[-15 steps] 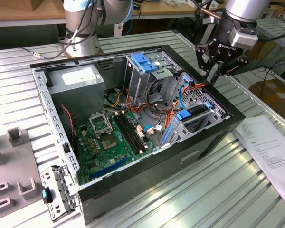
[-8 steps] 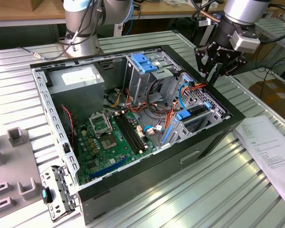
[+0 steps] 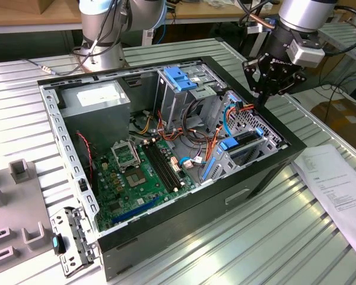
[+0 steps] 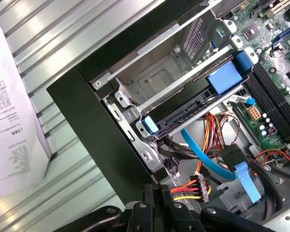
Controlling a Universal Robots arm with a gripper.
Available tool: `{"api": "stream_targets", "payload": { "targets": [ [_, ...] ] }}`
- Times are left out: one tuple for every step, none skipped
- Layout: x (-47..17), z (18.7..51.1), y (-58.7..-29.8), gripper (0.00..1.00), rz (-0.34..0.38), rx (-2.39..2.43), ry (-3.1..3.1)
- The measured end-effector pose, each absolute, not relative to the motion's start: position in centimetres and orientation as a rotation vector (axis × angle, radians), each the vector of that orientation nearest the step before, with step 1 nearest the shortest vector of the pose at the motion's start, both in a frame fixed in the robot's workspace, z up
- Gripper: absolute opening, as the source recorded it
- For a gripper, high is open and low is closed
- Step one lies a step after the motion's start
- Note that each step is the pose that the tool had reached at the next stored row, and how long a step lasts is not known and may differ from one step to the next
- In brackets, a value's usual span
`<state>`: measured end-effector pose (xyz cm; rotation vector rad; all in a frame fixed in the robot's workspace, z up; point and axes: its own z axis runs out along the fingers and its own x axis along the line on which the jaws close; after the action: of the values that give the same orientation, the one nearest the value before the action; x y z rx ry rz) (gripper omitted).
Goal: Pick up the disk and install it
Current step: 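Insert the first disk wire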
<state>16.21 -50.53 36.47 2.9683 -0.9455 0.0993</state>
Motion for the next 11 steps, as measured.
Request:
{"api": "stream_targets", "payload": {
  "targets": [
    [16.21, 36.59, -50.53, 0.18, 0.099, 2.968, -0.946],
    [16.21, 36.64, -50.53, 0.18, 0.099, 2.968, -0.946],
    [16.21, 36.64, -50.53, 0.18, 0.099, 2.968, -0.946],
    [16.21, 36.64, -50.53, 0.18, 0.099, 2.969, -0.946],
    [16.21, 36.65, -50.53, 0.18, 0.099, 2.968, -0.946],
    [16.21, 36.70, -50.53, 0.18, 0.099, 2.968, -0.946],
    [16.21, 36.75, -50.53, 0.18, 0.099, 2.968, -0.946],
    [16.21, 36.75, -50.53, 0.18, 0.099, 2.968, -0.946],
    [16.21, 36.75, -50.53, 0.18, 0.099, 2.968, -0.946],
    [16.21, 36.75, -50.53, 0.18, 0.099, 2.968, -0.946],
    [16.21, 36.75, -50.53, 0.18, 0.099, 2.968, -0.946]
  ]
}}
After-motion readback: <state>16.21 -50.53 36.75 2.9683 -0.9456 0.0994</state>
